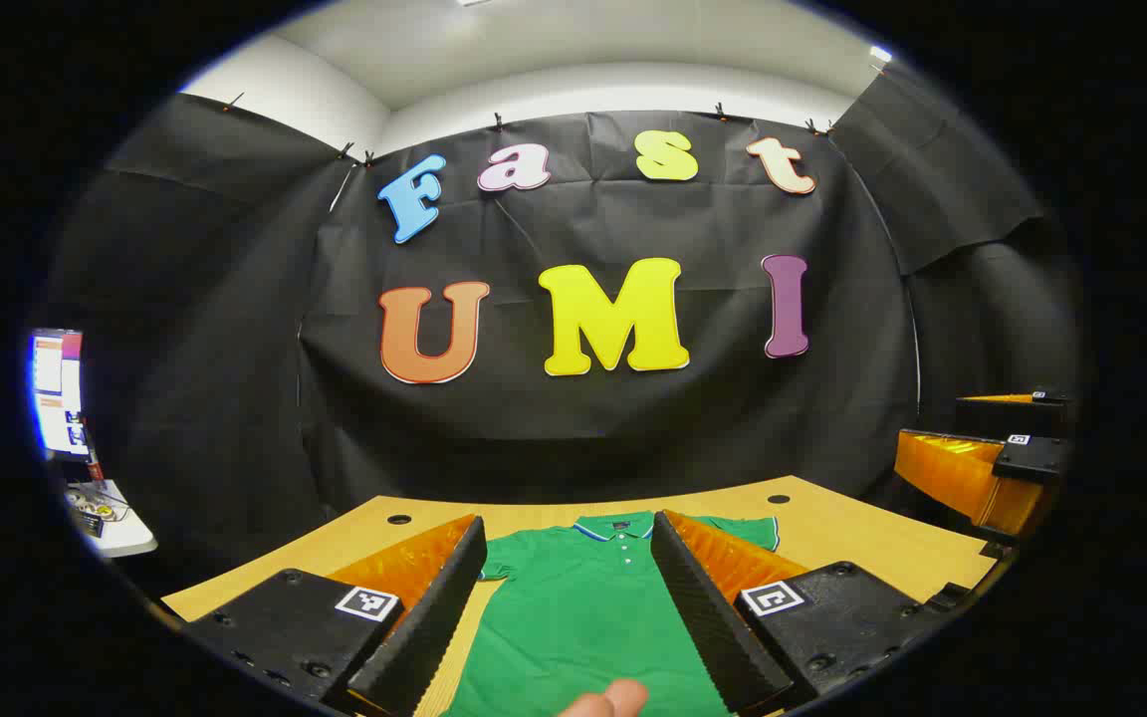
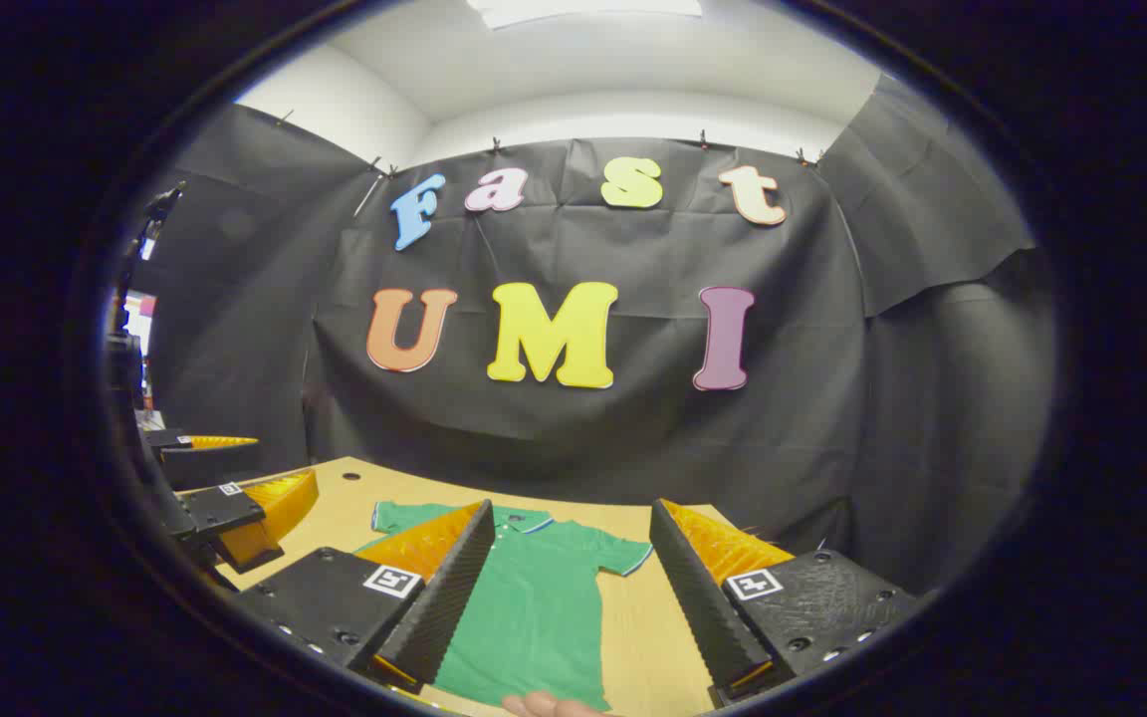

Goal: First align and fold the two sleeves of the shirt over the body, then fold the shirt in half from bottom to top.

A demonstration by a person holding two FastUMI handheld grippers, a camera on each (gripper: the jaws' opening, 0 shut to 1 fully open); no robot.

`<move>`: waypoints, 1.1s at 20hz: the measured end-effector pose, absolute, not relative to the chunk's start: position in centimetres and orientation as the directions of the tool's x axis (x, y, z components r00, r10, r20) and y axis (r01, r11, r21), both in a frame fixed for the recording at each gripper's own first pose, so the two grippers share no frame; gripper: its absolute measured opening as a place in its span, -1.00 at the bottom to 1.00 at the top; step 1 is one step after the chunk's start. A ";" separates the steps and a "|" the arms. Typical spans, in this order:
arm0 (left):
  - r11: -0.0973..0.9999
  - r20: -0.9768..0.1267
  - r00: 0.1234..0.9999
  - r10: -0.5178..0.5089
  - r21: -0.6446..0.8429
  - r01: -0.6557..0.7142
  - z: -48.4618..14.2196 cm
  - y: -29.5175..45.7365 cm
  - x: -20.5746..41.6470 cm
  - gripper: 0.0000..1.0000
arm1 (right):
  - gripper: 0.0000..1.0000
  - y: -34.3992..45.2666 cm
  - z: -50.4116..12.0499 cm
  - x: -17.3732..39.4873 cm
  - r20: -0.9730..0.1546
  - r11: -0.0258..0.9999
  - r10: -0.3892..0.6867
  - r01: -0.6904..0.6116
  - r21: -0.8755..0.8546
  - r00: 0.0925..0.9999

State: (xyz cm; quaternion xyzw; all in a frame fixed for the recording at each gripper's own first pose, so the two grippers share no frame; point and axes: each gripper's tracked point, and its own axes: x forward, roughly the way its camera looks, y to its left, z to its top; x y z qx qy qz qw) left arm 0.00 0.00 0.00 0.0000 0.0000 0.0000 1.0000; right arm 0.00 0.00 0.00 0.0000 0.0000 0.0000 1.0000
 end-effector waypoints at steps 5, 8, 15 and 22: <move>1.000 -0.013 1.000 -0.008 -0.013 0.008 -0.5 0.1 0.5 1.00 | 0.91 -0.5 -1.9 1.0 -0.056 1.000 -0.022 0.023 0.021 0.998; 0.999 -0.020 0.999 -0.031 -0.028 0.031 -0.7 -0.4 0.5 1.00 | 0.91 -0.8 -1.8 1.1 -0.056 0.999 -0.027 0.029 0.037 0.998; 0.999 -0.031 0.999 -0.032 -0.019 0.031 -1.1 -0.5 0.6 1.00 | 0.91 -1.0 -3.2 1.5 -0.090 0.999 -0.034 0.036 0.017 0.995; 0.998 -0.067 0.997 -0.049 -0.048 0.046 -2.3 -1.0 1.3 1.00 | 0.92 -2.3 -3.8 2.8 -0.092 0.997 -0.065 0.069 0.039 0.994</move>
